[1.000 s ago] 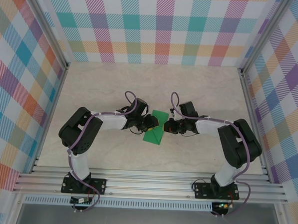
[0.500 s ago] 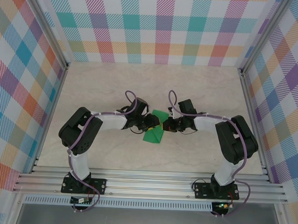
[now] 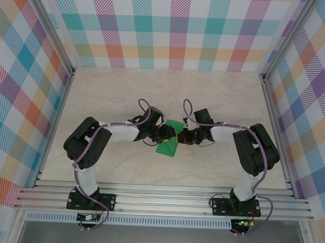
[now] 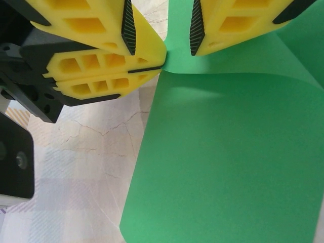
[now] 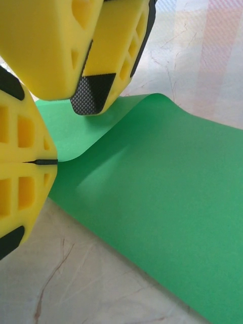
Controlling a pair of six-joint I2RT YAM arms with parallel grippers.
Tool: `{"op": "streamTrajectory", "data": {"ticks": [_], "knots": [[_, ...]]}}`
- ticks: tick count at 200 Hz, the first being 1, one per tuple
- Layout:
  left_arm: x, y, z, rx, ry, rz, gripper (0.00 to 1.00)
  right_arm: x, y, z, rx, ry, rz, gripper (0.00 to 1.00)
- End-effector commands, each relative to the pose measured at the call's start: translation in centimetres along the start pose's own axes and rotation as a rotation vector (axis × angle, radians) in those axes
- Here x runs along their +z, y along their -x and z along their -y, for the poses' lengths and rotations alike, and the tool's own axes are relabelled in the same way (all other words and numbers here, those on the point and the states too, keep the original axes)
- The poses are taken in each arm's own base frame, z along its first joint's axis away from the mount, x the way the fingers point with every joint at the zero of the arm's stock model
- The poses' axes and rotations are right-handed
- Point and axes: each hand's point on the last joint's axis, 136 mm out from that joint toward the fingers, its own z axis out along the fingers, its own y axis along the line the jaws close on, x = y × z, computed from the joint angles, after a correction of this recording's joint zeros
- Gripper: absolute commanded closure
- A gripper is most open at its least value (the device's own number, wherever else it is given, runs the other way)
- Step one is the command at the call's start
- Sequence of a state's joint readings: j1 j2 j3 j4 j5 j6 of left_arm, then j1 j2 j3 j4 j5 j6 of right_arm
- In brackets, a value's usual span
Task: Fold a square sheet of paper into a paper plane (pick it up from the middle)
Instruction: Fold the triangle a second time at the center of the table.
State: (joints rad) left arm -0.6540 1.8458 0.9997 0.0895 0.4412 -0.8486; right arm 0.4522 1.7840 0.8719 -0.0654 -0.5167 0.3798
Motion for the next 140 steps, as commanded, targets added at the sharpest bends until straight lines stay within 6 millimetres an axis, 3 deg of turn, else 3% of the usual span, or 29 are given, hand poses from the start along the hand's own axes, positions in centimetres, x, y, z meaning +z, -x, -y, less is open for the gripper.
{"op": "streamTrajectory", "data": {"ticks": [1, 95, 140], "knots": [[-0.2, -0.2, 1.7, 0.034, -0.046, -0.006, 0.65, 0.0, 0.7, -0.3, -0.019, 0.009, 0.009, 0.97], [0.9, -0.4, 0.6, 0.024, -0.02, -0.022, 0.69, 0.3, 1.2, 0.3, -0.011, -0.013, 0.014, 0.96], [1.0, -0.3, 0.2, 0.024, 0.003, -0.018, 0.76, 0.4, 1.1, 0.4, -0.008, -0.015, 0.009, 0.96]]}}
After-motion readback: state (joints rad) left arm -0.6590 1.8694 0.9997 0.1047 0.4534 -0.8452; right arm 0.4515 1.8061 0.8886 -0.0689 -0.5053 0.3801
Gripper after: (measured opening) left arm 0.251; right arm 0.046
